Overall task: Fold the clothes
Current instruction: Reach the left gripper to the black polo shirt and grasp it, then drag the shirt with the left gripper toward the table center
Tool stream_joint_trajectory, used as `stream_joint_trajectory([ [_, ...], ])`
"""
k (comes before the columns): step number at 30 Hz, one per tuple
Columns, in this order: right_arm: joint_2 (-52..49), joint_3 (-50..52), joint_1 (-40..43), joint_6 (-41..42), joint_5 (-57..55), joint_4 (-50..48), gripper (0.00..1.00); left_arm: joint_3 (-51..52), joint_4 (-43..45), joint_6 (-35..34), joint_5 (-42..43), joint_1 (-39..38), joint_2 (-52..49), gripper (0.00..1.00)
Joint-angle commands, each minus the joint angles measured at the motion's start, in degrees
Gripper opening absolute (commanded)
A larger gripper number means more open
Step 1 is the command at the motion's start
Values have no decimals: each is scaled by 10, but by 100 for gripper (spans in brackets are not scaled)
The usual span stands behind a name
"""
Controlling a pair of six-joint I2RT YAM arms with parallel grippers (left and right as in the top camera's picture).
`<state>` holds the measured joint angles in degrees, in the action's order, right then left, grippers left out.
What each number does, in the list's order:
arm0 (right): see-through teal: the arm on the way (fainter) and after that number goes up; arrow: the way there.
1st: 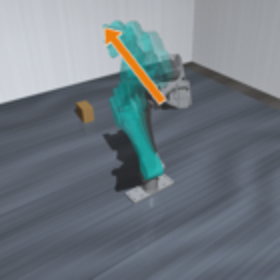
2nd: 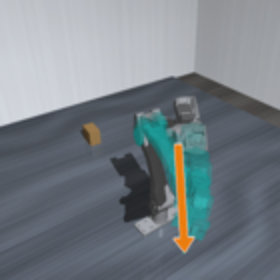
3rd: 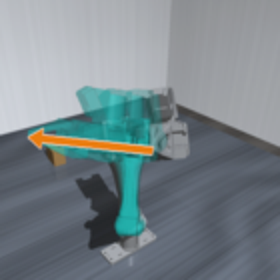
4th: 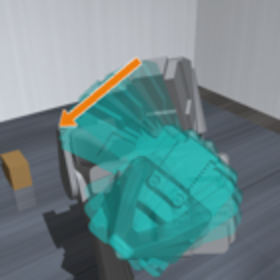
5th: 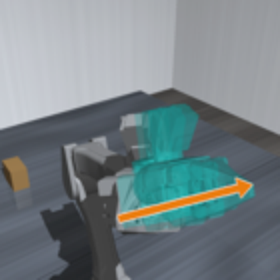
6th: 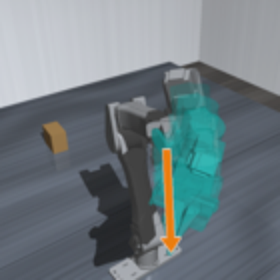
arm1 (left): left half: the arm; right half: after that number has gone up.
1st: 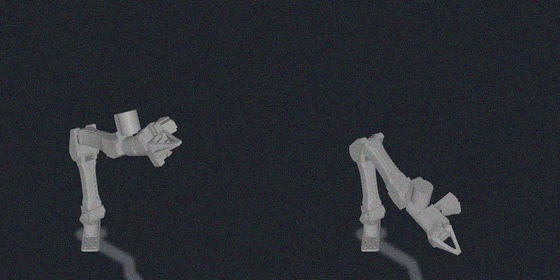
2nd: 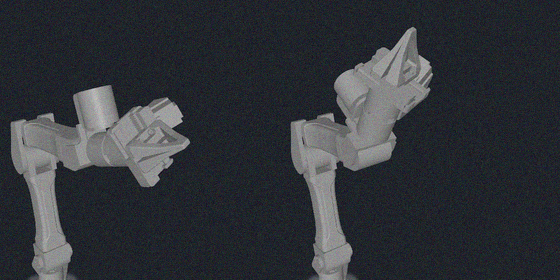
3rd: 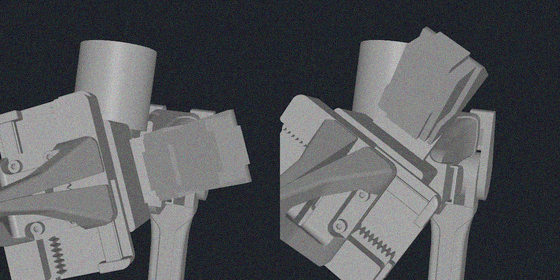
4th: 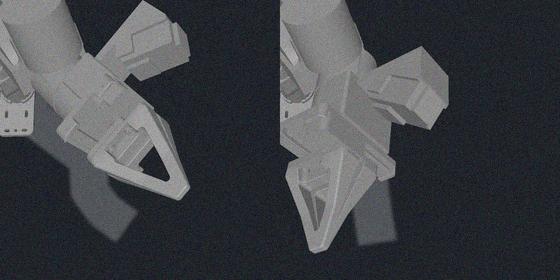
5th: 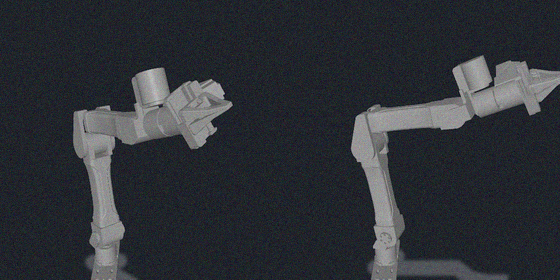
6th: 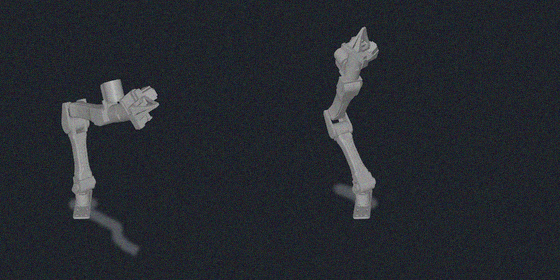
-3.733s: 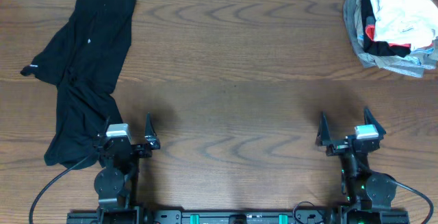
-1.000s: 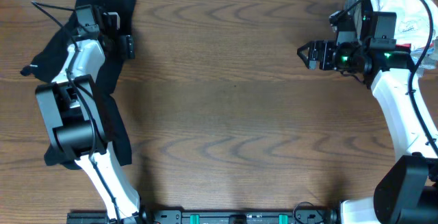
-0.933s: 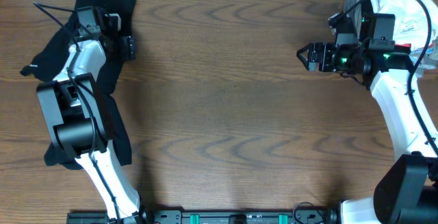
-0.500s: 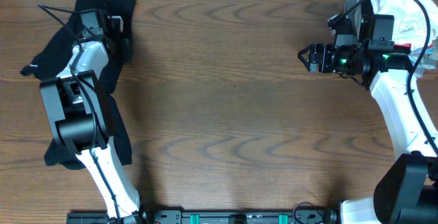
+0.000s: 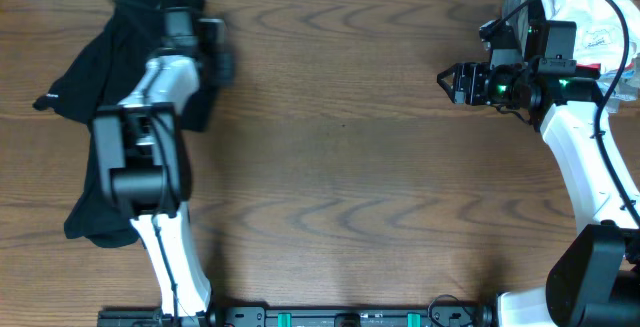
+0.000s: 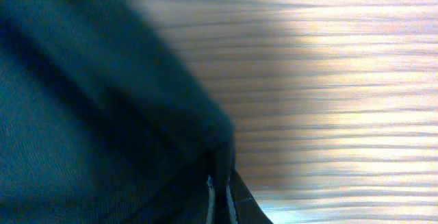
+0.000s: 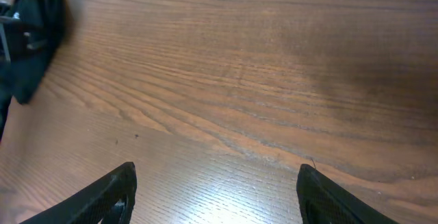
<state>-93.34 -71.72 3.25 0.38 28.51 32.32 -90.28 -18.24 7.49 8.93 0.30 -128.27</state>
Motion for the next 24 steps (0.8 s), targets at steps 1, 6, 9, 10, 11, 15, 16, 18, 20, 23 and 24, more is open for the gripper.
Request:
stream_joint_trajectory([
  [1,-4,3,-5,-6,0,-2,73,0,-23,-24,26,-78,-22,6],
  [6,-4,3,-5,-6,0,-9,73,0,-26,-58,26,-171,-22,6],
  [9,-4,3,-5,-6,0,-12,73,0,-17,-92,26,-222,-22,6],
  [10,-4,3,-5,-2,0,-13,73,0,-11,-101,26,-236,-22,6],
  [11,-4,3,-5,-2,0,-13,72,0,-3,-111,26,-250,-22,6],
  [15,-4,3,-5,-2,0,-12,73,0,53,-166,26,-295,-22,6],
  [16,-4,3,-5,-2,0,-13,73,0,70,-186,26,-303,-22,6],
  [18,-4,3,-4,-2,0,-13,73,-2,95,-222,26,-312,-22,7],
  [20,-4,3,-1,-2,0,-13,73,-5,111,-251,26,-316,-22,6],
  [23,-4,3,9,-2,0,-13,73,-18,117,-283,27,-318,-21,6],
  [24,-4,3,13,-2,0,-14,73,-23,118,-290,33,-318,-21,6],
])
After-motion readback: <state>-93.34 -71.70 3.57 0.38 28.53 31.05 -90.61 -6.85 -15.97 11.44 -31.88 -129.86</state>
